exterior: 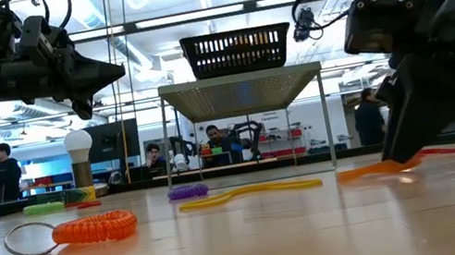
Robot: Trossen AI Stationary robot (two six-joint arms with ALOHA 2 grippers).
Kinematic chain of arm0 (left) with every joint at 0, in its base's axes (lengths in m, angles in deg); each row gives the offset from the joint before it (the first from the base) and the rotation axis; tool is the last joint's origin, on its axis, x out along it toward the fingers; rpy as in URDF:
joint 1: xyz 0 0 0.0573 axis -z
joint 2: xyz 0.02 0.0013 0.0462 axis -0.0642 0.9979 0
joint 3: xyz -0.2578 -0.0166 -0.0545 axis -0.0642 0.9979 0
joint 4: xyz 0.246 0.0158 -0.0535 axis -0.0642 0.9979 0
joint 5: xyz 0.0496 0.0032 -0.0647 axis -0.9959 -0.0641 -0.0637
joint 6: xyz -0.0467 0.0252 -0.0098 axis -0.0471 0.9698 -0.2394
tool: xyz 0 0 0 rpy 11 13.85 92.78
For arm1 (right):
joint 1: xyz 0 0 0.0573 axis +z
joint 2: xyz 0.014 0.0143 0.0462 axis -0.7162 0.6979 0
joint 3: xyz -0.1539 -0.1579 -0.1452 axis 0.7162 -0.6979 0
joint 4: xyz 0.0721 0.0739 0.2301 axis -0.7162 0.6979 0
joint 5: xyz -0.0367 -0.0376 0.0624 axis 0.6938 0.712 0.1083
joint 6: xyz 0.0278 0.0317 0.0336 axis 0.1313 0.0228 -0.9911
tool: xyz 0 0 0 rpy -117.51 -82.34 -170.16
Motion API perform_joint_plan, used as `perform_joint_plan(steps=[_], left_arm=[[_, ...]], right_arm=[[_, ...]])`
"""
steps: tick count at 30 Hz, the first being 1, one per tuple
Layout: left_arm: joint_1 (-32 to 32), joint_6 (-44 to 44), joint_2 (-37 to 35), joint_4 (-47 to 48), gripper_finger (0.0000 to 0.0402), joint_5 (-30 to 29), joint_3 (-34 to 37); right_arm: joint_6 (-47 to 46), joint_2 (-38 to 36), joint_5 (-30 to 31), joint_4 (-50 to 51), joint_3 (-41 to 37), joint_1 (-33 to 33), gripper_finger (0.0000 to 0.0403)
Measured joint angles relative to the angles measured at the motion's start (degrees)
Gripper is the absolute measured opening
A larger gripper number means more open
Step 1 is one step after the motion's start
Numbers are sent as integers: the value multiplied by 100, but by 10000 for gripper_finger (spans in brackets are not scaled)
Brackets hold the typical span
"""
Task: Pick & Place Office Desk Supplies
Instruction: Put the orange rubber band into the top black bin on the shelf
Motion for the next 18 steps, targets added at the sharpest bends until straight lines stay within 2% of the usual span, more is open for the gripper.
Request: perform_joint_plan(steps=[18], left_arm=[[-1, 83, 1, 44, 20, 0, 0]], right_arm=[[184, -18, -183, 272, 14, -116, 8]])
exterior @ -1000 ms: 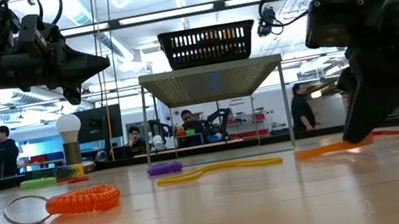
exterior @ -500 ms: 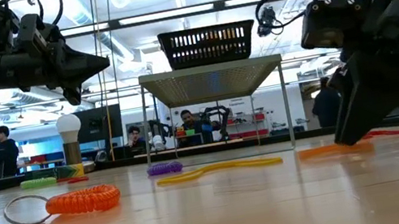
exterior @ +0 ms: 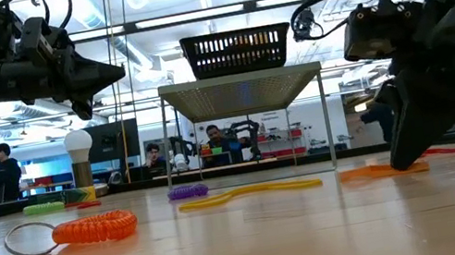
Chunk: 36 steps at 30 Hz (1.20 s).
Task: Pick & Place Office Desk Supplies
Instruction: Put the orange rubber band into the top black bin on the shelf
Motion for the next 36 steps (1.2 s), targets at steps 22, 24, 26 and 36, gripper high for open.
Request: perform_joint_plan(steps=[22, 24, 26, 36], left_arm=[[10, 53, -2, 15, 20, 226, 2], [12, 56, -2, 17, 20, 240, 2], [32, 57, -1, 17, 20, 240, 2], [164, 126, 0, 26, 20, 238, 2]], right_arm=[[-824, -344, -144, 2624, 1748, -112, 45], [-1349, -344, -162, 2462, 1472, -102, 63], [-1776, -342, -146, 2224, 1162, -134, 80], [-1555, -142, 98, 1476, 653, -451, 91]])
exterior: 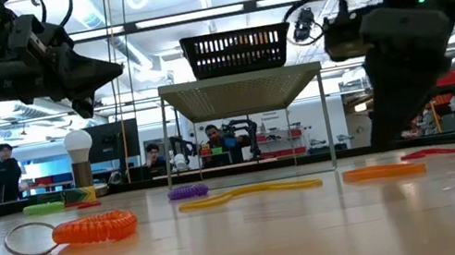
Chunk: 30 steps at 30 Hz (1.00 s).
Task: Pick & Place Office Desk Supplies
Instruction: Put the orange rubber band into the top black bin on the shelf
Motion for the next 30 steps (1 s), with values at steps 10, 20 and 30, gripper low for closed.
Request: perform_joint_plan(steps=[10, 20, 30], left_arm=[[139, 19, 0, 27, 20, -2, 0], [137, -300, 0, 24, 20, -42, 0], [137, -220, -1, 36, 20, -45, 0]], right_arm=[[274, 396, -249, -216, 11, -105, 74], [771, 295, -551, -342, -1, -117, 9], [1586, -405, -758, 330, 1074, -20, 4]])
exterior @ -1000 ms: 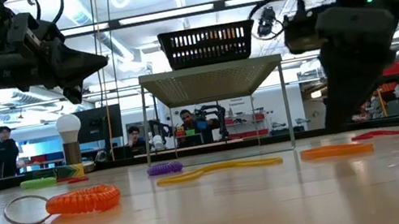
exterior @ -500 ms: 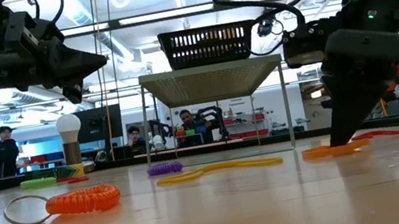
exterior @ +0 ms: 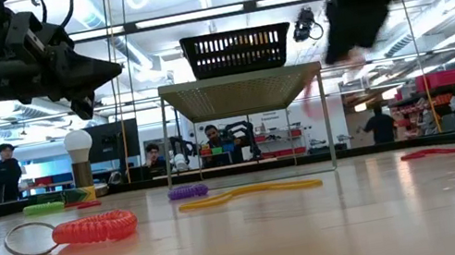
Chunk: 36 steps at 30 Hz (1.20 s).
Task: Pick & Place Office Desk Supplies
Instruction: Put the orange rubber band into the top black bin on the shelf
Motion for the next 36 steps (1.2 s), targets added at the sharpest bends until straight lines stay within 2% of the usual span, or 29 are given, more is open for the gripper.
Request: perform_joint_plan(steps=[9, 14, 19, 26, 36], left_arm=[[0, 219, 0, 37, 20, -2, 0], [-2, 267, 1, 37, 20, -3, 0], [-2, 297, 0, 39, 20, -3, 0], [0, 304, 1, 70, 20, -2, 0], [-2, 282, 0, 89, 20, -3, 0]], right_arm=[[1142, -103, -2, 735, 1730, 1, 2], [1582, -99, 56, 1240, 2623, -309, 1], [2214, -98, 84, 1303, 3409, -734, 2], [2982, -99, 229, 1277, 4238, -1932, 2], [3595, 136, -352, 1129, 4302, -4233, 2]])
